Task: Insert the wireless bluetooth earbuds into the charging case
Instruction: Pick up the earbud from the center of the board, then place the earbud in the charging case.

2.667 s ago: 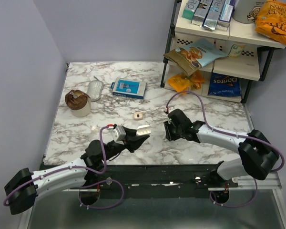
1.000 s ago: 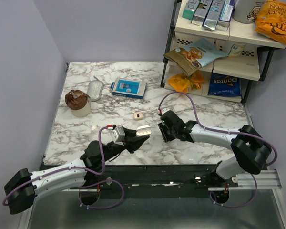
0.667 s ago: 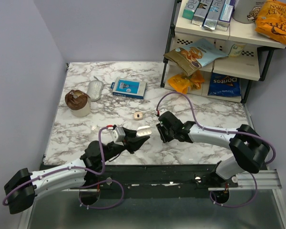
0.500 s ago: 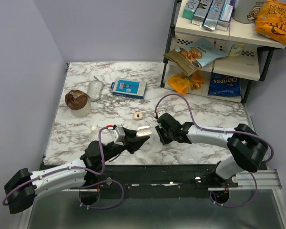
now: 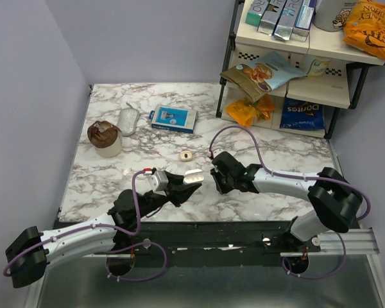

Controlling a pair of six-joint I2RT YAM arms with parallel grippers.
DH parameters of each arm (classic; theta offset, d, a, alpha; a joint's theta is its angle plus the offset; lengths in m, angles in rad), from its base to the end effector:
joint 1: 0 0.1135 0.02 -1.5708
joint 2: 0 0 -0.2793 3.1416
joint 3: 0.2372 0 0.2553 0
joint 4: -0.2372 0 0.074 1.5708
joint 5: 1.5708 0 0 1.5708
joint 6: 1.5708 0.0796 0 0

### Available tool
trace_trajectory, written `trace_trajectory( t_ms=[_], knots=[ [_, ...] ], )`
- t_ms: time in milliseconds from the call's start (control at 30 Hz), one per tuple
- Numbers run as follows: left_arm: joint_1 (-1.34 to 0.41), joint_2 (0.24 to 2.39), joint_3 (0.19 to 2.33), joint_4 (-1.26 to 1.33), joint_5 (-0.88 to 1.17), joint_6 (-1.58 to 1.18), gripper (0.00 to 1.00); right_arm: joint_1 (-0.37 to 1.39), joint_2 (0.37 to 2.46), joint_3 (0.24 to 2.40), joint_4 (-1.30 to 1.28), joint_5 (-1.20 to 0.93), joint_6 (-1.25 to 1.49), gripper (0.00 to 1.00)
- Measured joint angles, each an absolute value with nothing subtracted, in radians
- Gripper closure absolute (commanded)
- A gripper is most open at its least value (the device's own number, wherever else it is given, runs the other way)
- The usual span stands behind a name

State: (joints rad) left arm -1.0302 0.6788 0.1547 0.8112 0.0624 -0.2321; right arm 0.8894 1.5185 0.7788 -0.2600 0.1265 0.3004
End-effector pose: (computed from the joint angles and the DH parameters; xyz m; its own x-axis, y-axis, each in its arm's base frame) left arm 0.0959 -0.1694 0.2601 -0.0621 -0.3426 -0.9374 0.8963 0.3941 -0.2034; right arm 0.2042 0.2359 0.1408 -0.7215 -0.4236 -0.5478 -0.5381 0.8408 0.0586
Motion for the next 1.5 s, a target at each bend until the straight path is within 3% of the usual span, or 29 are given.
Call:
trace_trajectory(
  t_ms=[167,267,467,700,933,1167,1500],
  knots=[
    [-1.030,0.679,0.155,0.811,0.062,-0.232,1.00,0.889,1.505,0.779,-0.260,0.127,0.303,0.61],
    [-1.031,0.679,0.155,0.811,0.062,-0.232,1.00,0.889,1.505,0.779,-0.260,0.128,0.303,0.65],
    [-1.033,0.679,0.155,0.811,0.062,-0.232,1.00,0.889,1.505,0.779,-0.261,0.129,0.305,0.76],
    [-1.036,0.679,0.155,0.810,0.062,-0.232,1.00,0.889,1.491,0.776,-0.263,0.141,0.308,0.99],
    [-1.037,0.652,0.149,0.805,0.057,-0.234,1.00,0.889,1.185,0.772,-0.312,0.128,0.265,0.99],
    [-1.035,0.628,0.157,0.801,0.088,-0.236,1.00,0.889,0.899,0.899,-0.372,-0.138,0.087,0.99],
    [-0.925,0.714,0.399,0.675,0.498,-0.253,1.00,0.910,0.706,1.048,-0.576,-0.356,-0.134,0.99]
  ],
)
